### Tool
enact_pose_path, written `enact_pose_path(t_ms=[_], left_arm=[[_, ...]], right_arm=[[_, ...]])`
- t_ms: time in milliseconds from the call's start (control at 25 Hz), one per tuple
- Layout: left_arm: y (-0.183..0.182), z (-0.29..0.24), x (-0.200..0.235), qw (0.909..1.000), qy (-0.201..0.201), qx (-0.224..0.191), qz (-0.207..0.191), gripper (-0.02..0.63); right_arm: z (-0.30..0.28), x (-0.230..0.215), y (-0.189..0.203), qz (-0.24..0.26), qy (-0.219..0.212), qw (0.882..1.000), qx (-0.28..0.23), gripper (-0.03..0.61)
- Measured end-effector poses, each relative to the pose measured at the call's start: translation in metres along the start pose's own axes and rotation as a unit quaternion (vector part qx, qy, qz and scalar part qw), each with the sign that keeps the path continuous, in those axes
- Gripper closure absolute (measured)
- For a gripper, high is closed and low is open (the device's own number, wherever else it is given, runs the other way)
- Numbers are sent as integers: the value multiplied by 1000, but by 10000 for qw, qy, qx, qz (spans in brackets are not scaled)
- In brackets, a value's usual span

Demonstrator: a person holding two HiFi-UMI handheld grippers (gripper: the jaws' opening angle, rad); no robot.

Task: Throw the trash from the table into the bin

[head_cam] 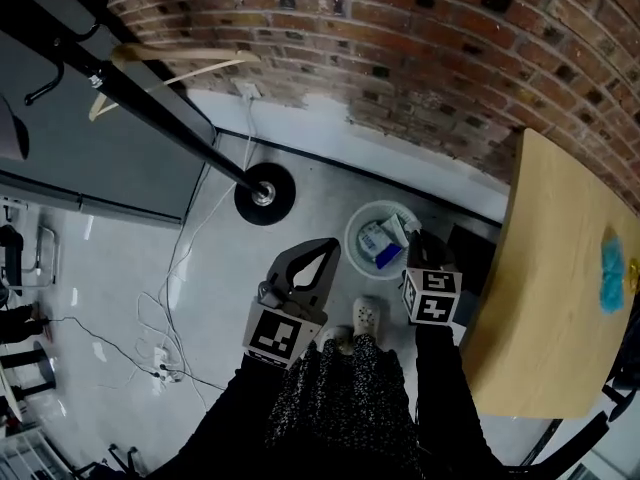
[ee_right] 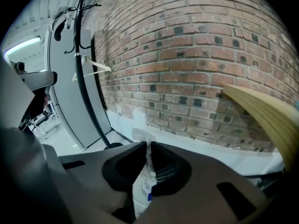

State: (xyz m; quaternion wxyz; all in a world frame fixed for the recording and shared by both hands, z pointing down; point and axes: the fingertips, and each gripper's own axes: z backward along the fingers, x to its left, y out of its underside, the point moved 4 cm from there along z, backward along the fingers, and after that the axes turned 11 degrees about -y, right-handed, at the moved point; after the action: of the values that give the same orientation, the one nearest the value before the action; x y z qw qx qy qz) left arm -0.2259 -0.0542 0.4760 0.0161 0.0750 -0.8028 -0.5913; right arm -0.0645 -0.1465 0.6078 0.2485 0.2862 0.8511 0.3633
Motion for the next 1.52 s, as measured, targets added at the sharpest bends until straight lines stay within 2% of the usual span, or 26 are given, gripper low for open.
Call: enact_pose_path(t_ms=[240,480,600,840,1240,1520], left_arm=[[26,-31,-2,9999,39,102,-45,607],[60,-48,-5,9992,79,387,-57,607],[69,-58,-8,9992,91,379,-2,607],[78,-80,-17,9987,224,402,-226,607],[73,-104,-16,9989,268,197,-316,607],[73,-105,-12,9991,234,200,-276,607]], right_arm=[[-34,-12,26,-7,-134,9997,180,541],[-61,-14,65,-183,-223,9986,436,541],[-69,-22,78,-225,-230,9981,526,541],[-80,-33,87,-371,-212,9977,530,541],[-95,-28,83,-374,-272,9980,433,541],[-100,-21,102,-437,-376,9953,777,538]])
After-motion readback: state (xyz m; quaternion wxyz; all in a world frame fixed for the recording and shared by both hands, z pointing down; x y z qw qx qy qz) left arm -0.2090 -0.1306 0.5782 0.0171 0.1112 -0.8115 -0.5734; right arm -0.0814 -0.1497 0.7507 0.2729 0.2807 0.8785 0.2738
